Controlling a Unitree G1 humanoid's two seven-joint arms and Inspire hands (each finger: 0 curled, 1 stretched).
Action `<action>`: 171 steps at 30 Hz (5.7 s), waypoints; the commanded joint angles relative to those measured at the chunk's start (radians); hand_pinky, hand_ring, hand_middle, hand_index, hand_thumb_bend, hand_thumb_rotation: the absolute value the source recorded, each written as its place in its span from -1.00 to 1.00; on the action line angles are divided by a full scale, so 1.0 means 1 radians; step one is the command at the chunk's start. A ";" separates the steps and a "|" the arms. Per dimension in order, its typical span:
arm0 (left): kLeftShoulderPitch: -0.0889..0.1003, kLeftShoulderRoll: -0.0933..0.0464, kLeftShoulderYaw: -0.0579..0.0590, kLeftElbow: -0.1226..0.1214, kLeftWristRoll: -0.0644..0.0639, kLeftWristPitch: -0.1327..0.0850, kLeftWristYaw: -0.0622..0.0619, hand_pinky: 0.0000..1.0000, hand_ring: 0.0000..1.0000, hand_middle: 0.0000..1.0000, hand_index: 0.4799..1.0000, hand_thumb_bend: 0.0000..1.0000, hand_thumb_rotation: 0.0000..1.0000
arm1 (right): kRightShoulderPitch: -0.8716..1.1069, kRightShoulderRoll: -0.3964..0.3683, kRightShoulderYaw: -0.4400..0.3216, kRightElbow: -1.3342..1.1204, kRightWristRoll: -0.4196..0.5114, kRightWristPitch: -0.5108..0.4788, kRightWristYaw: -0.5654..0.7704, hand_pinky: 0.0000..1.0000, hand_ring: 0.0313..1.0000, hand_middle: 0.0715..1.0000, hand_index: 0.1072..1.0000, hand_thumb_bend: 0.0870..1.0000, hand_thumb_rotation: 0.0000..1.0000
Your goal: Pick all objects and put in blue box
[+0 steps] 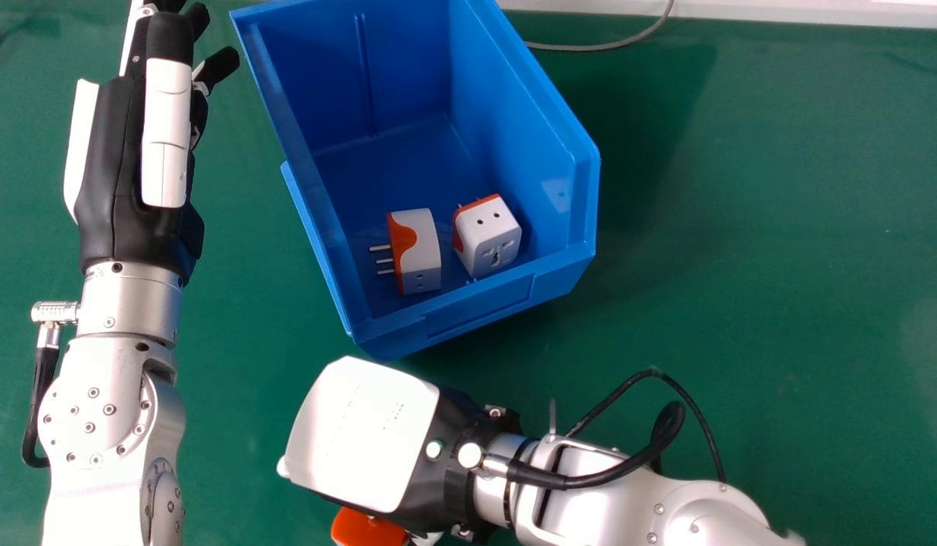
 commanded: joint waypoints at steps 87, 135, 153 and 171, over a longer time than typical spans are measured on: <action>0.001 0.003 -0.001 -0.029 0.021 -0.036 -0.003 0.78 0.93 0.98 0.90 0.73 0.96 | -0.112 -0.103 -0.636 -0.405 0.846 0.479 0.249 -0.37 -0.25 -0.12 -0.10 -0.06 -1.00; 0.023 -0.032 -0.018 -0.036 0.043 -0.053 0.019 0.77 0.93 0.97 0.91 0.74 0.98 | -0.743 0.177 -0.211 1.214 0.444 -0.091 -0.785 -0.43 -0.27 -0.11 -0.07 -0.08 -1.00; 0.002 -0.027 -0.016 0.001 0.040 -0.061 0.013 0.77 0.93 0.97 0.91 0.74 0.98 | -0.744 0.136 -0.090 1.197 0.344 0.066 -0.718 -0.42 -0.24 -0.08 -0.03 -0.10 -1.00; 0.010 -0.029 -0.023 0.005 0.047 -0.071 0.015 0.79 0.94 0.98 0.92 0.75 0.98 | -0.672 0.061 -0.094 0.929 0.348 0.187 -0.514 0.64 0.71 0.76 0.75 0.77 -0.06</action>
